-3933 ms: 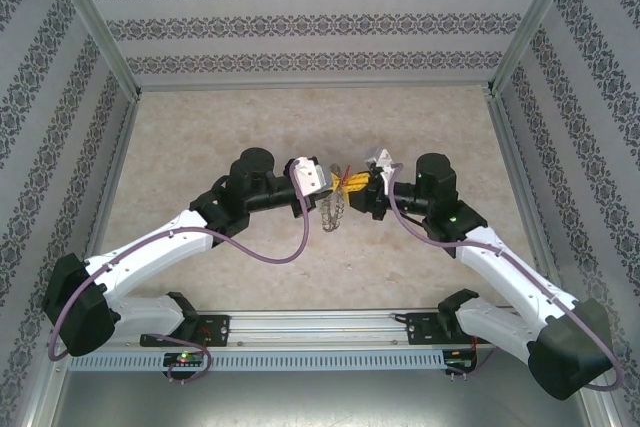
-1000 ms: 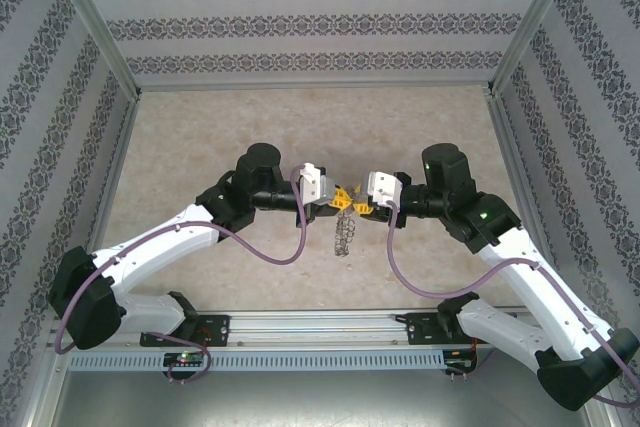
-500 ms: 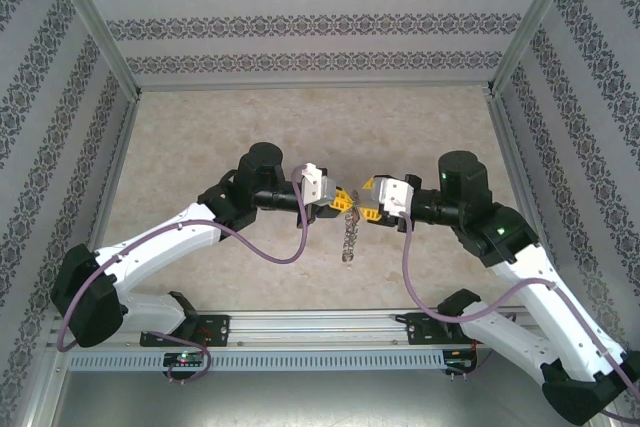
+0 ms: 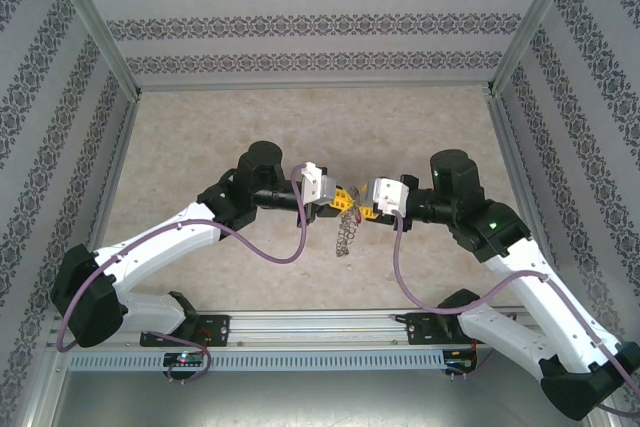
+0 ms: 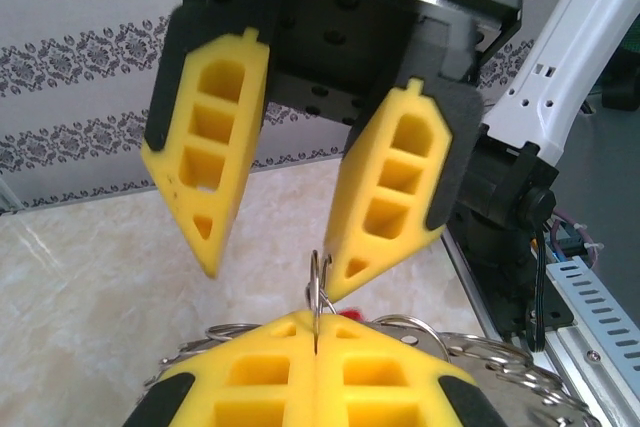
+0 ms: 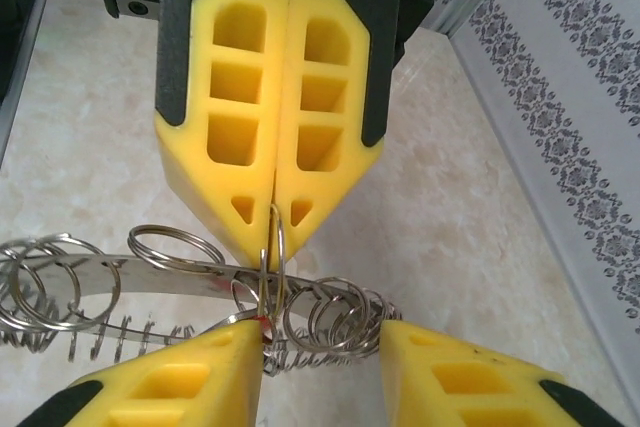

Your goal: Put the keys on the keyring

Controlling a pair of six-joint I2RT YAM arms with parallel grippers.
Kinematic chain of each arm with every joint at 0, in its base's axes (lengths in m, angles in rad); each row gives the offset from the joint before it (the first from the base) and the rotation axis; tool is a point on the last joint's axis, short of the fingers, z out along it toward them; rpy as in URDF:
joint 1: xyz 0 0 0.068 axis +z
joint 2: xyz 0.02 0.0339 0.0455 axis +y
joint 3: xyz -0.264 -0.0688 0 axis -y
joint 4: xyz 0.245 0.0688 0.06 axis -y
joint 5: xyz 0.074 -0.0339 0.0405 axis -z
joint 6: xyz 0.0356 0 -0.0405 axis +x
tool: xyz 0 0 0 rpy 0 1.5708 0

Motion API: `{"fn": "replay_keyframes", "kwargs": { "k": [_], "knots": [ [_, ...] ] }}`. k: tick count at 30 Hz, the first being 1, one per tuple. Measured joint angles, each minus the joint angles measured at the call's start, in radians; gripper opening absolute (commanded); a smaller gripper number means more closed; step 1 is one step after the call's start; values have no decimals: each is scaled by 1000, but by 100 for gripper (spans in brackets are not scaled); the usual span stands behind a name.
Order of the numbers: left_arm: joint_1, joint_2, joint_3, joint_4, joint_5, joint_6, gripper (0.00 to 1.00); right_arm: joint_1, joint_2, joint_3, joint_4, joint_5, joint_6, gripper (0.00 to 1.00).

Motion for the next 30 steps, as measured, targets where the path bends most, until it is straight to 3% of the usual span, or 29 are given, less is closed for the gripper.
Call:
{"fn": "replay_keyframes", "kwargs": {
  "k": [17, 22, 30],
  "knots": [
    [3, 24, 0, 35, 10, -48, 0, 27, 35, 0, 7, 6, 12, 23],
    [2, 23, 0, 39, 12, -53, 0, 35, 11, -2, 8, 26, 15, 38],
    [0, 19, 0, 38, 13, -53, 0, 48, -105, -29, 2, 34, 14, 39]
  ]
}}
